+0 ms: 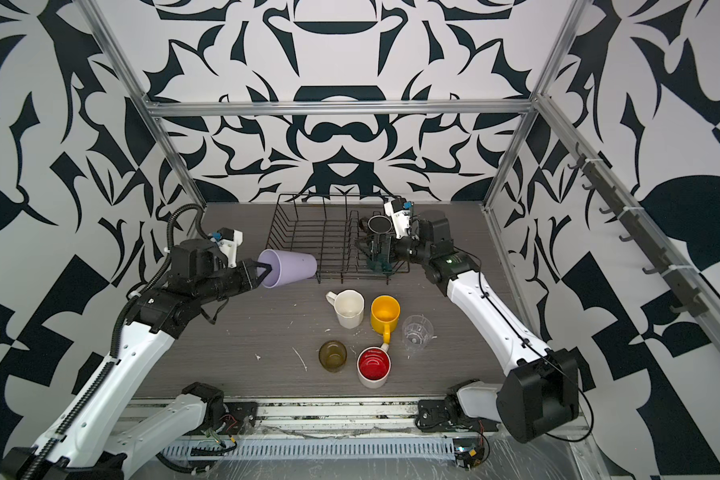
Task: Load cups into a dish rack
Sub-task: Pick up the cup from the center of the table, then place the cup upside down at the dish rack.
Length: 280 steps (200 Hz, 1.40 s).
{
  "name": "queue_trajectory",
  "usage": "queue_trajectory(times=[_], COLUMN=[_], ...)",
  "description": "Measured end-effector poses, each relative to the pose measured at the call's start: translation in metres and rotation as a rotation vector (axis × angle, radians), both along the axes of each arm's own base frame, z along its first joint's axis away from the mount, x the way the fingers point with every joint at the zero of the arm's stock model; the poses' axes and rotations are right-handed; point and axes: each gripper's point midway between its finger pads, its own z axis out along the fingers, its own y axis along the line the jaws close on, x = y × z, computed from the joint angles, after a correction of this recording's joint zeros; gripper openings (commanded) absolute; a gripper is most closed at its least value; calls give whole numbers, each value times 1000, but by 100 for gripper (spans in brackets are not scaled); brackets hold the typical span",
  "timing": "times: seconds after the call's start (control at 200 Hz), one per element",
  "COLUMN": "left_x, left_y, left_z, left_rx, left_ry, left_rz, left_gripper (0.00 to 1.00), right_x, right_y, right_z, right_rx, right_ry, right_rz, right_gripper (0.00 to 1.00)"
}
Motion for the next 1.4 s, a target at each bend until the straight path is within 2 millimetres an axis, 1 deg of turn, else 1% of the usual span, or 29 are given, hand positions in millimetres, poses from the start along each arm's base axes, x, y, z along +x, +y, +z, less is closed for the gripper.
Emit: queue_trajectory(times=[0.115,0.185,0.275,0.385,0.485,0.68,0.85,1.105,1.195,1.4], left_x=[8,11,14,14,12,14,16,15,15,16], left_y=[-12,-16,-22,-27,-31,-32,-33,-34,-35,-35], left_z=[13,17,23,31,37,35,35,39,39,37], left_rx=[-144,-208,-270,-317,-346,-369,-375,-391,-395,-409], left_ry=[-26,-26,-23,-38,-47,-35,-28,-32,-32,-22], left_rz=[-61,-88,-123,-161,-185,-193,-193,-205,-208,-213], left_gripper=[0,0,0,0,0,0,0,0,0,0], right_x=[-4,-5,-9,-16,-18,-14,-15,-35,-39,-40], right_y=[9,16,30,49,65,85,97,120,123,125], right_z=[8,12,15,16,18,26,29,38,39,40], right_rx=[86,121,150,178,220,327,373,390,393,397], right_ry=[-3,-1,-7,-1,8,22,43,41,43,45], right_rz=[46,73,119,179,223,284,321,404,416,423], right_gripper=[97,96,97,96,97,96,95,94,93,90])
